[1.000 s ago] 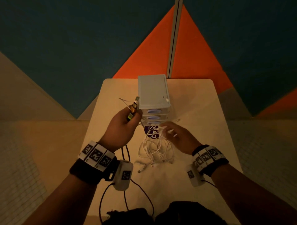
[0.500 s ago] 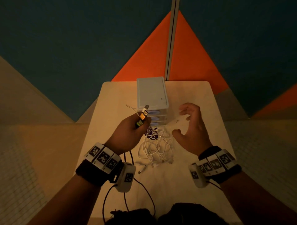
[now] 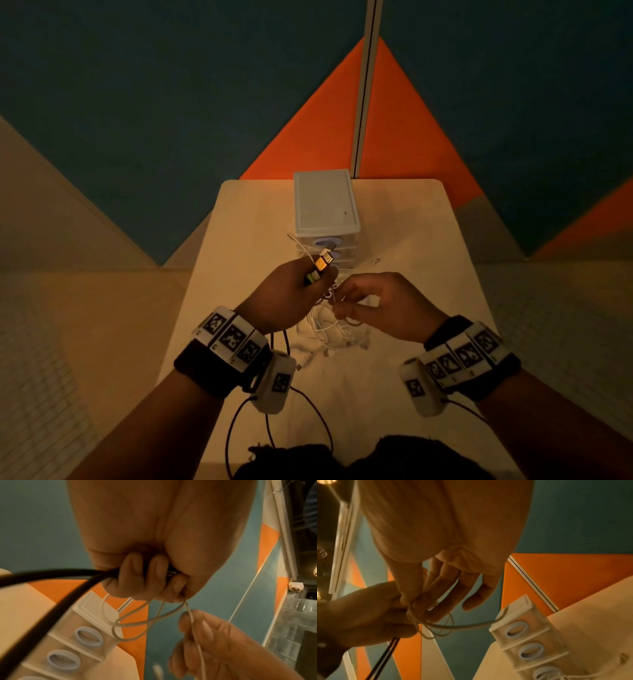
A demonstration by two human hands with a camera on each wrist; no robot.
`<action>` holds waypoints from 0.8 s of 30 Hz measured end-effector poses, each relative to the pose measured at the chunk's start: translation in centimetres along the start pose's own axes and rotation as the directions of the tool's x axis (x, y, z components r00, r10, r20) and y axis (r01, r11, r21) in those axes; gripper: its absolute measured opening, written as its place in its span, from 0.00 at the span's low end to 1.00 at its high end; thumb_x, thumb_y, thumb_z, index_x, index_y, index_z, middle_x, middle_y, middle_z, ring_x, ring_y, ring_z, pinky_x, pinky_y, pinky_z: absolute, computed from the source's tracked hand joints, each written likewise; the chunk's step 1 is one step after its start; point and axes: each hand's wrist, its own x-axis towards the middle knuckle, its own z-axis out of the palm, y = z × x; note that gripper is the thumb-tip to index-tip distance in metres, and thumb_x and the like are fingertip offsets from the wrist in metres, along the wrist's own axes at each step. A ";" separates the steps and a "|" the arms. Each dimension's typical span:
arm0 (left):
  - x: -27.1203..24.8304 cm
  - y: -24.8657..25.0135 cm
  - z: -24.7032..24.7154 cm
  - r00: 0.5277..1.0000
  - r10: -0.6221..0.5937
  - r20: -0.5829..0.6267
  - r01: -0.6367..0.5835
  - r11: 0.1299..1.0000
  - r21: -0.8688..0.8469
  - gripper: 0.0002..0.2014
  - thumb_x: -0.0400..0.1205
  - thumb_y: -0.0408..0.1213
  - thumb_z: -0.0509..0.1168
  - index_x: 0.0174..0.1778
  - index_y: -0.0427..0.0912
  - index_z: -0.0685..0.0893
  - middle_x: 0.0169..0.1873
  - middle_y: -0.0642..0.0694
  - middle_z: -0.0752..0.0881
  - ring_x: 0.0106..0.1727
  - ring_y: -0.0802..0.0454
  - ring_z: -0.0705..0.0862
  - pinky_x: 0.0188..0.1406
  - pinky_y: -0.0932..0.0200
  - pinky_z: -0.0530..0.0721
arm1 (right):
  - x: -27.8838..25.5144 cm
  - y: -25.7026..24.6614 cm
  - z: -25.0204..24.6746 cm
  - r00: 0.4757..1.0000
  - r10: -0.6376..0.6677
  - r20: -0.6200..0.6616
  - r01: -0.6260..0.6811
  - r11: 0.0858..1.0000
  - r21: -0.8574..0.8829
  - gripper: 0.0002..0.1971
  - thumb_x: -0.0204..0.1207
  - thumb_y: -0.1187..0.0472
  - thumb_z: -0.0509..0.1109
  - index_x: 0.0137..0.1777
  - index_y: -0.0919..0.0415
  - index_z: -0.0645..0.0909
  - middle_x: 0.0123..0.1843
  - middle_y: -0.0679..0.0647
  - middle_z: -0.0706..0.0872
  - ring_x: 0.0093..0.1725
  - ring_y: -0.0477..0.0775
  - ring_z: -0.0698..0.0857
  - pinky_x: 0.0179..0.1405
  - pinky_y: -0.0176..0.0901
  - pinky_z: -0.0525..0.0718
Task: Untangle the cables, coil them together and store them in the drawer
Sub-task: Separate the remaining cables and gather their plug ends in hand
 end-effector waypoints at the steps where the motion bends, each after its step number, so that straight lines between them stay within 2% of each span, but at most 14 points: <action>1: -0.2 0.2 -0.2 1.000 0.003 0.014 -0.003 1.000 0.004 0.11 0.89 0.50 0.60 0.40 0.62 0.79 0.26 0.61 0.81 0.28 0.66 0.76 0.31 0.69 0.70 | 0.0 0.3 0.0 1.000 0.002 -0.026 -0.003 1.000 -0.011 0.05 0.78 0.60 0.79 0.51 0.50 0.89 0.43 0.45 0.94 0.46 0.43 0.92 0.53 0.33 0.84; 3: -0.5 0.4 -0.8 1.000 0.006 0.014 -0.006 1.000 -0.017 0.11 0.89 0.50 0.60 0.39 0.62 0.79 0.28 0.66 0.83 0.30 0.68 0.78 0.33 0.71 0.71 | -0.5 1.4 -0.5 0.993 0.016 -0.118 -0.016 1.000 -0.007 0.03 0.80 0.61 0.77 0.51 0.53 0.88 0.42 0.45 0.94 0.44 0.45 0.93 0.52 0.37 0.87; 5: -0.6 0.0 -1.8 0.999 -0.028 -0.030 0.026 0.998 -0.048 0.14 0.89 0.50 0.61 0.38 0.52 0.81 0.31 0.56 0.85 0.30 0.63 0.78 0.37 0.64 0.74 | -1.8 3.0 -1.5 0.975 0.065 -0.211 -0.071 0.997 -0.020 0.02 0.80 0.61 0.77 0.50 0.55 0.88 0.42 0.44 0.93 0.44 0.45 0.92 0.51 0.43 0.89; 7: -0.7 -0.5 -2.8 0.995 -0.061 -0.082 0.058 0.997 -0.044 0.18 0.88 0.50 0.61 0.41 0.39 0.83 0.31 0.46 0.81 0.29 0.58 0.74 0.36 0.56 0.72 | -4.0 4.8 -2.3 0.962 0.142 -0.232 -0.164 0.983 -0.082 0.03 0.80 0.61 0.76 0.49 0.52 0.87 0.43 0.42 0.93 0.45 0.43 0.91 0.52 0.48 0.89; 9: -0.8 -1.1 -3.7 0.987 -0.092 -0.134 0.083 0.994 -0.075 0.19 0.87 0.51 0.62 0.41 0.38 0.83 0.28 0.45 0.79 0.27 0.57 0.72 0.34 0.54 0.71 | -6.9 6.9 -2.6 0.950 0.248 -0.188 -0.271 0.956 -0.111 0.05 0.79 0.62 0.76 0.47 0.51 0.87 0.42 0.43 0.93 0.44 0.44 0.91 0.53 0.54 0.90; 12: -1.2 -1.7 -5.1 0.977 -0.111 -0.182 0.081 0.982 -0.168 0.19 0.85 0.57 0.64 0.35 0.48 0.82 0.21 0.55 0.75 0.22 0.60 0.70 0.29 0.54 0.70 | -11.0 9.1 -2.4 0.912 0.409 -0.029 -0.409 0.902 -0.138 0.06 0.79 0.64 0.76 0.45 0.51 0.88 0.42 0.48 0.93 0.42 0.48 0.92 0.52 0.59 0.90; 13: -1.3 -1.7 -5.4 0.981 -0.098 -0.165 0.067 0.981 -0.183 0.19 0.84 0.58 0.63 0.35 0.49 0.82 0.20 0.56 0.75 0.22 0.61 0.70 0.28 0.55 0.69 | -12.0 9.5 -1.9 0.888 0.458 0.035 -0.448 0.882 -0.148 0.06 0.79 0.64 0.76 0.45 0.52 0.88 0.43 0.50 0.93 0.43 0.49 0.93 0.53 0.57 0.90; 15: -1.6 -1.3 -5.5 0.994 -0.037 -0.103 0.025 0.992 -0.121 0.17 0.87 0.54 0.62 0.36 0.49 0.85 0.20 0.59 0.76 0.22 0.62 0.71 0.28 0.59 0.69 | -13.1 9.9 -0.6 0.842 0.519 0.143 -0.498 0.852 -0.163 0.05 0.78 0.61 0.78 0.44 0.49 0.89 0.44 0.50 0.94 0.44 0.49 0.93 0.54 0.52 0.90; 17: -1.8 -0.7 -5.0 0.998 0.014 -0.062 -0.018 0.998 -0.054 0.16 0.88 0.49 0.62 0.39 0.47 0.86 0.25 0.60 0.82 0.27 0.64 0.78 0.32 0.64 0.73 | -13.2 10.2 1.0 0.823 0.517 0.235 -0.471 0.852 -0.226 0.04 0.77 0.52 0.78 0.44 0.39 0.88 0.45 0.38 0.93 0.47 0.42 0.91 0.57 0.47 0.88; 19: -1.9 -0.1 -4.4 0.997 0.055 -0.050 -0.058 0.996 -0.072 0.16 0.88 0.48 0.63 0.39 0.45 0.87 0.34 0.54 0.87 0.36 0.58 0.83 0.40 0.64 0.78 | -12.6 10.1 2.0 0.822 0.487 0.295 -0.395 0.860 -0.322 0.05 0.74 0.43 0.75 0.47 0.29 0.84 0.46 0.25 0.89 0.49 0.34 0.88 0.58 0.44 0.86; 20: -2.0 0.1 -4.1 0.997 0.064 -0.043 -0.068 0.994 -0.088 0.16 0.87 0.48 0.63 0.39 0.44 0.87 0.35 0.52 0.87 0.38 0.57 0.84 0.41 0.65 0.78 | -12.1 9.8 2.0 0.832 0.475 0.286 -0.375 0.862 -0.341 0.10 0.72 0.40 0.74 0.51 0.25 0.81 0.49 0.24 0.88 0.50 0.32 0.87 0.57 0.41 0.86; 21: -2.1 0.4 -3.8 0.997 0.066 -0.035 -0.069 0.993 -0.097 0.15 0.87 0.48 0.63 0.39 0.44 0.87 0.34 0.54 0.87 0.36 0.59 0.84 0.40 0.69 0.77 | -11.4 9.1 1.8 0.855 0.458 0.243 -0.357 0.860 -0.365 0.16 0.70 0.38 0.74 0.57 0.23 0.77 0.54 0.26 0.87 0.52 0.31 0.86 0.56 0.38 0.86; 23: -2.1 1.1 -3.3 0.997 0.072 -0.017 -0.073 0.992 -0.106 0.12 0.88 0.46 0.64 0.39 0.53 0.86 0.31 0.62 0.86 0.35 0.66 0.83 0.39 0.75 0.75 | -9.3 6.4 1.1 0.922 0.356 0.153 -0.280 0.885 -0.373 0.26 0.72 0.38 0.75 0.68 0.21 0.71 0.66 0.28 0.81 0.59 0.30 0.82 0.56 0.30 0.82; 24: -2.1 1.3 -3.0 0.997 0.079 -0.011 -0.079 0.991 -0.106 0.11 0.88 0.45 0.64 0.39 0.57 0.85 0.31 0.65 0.86 0.36 0.69 0.83 0.40 0.76 0.75 | -7.9 4.5 0.7 0.951 0.283 0.124 -0.232 0.920 -0.316 0.27 0.74 0.39 0.75 0.71 0.24 0.71 0.69 0.29 0.80 0.62 0.31 0.81 0.56 0.29 0.80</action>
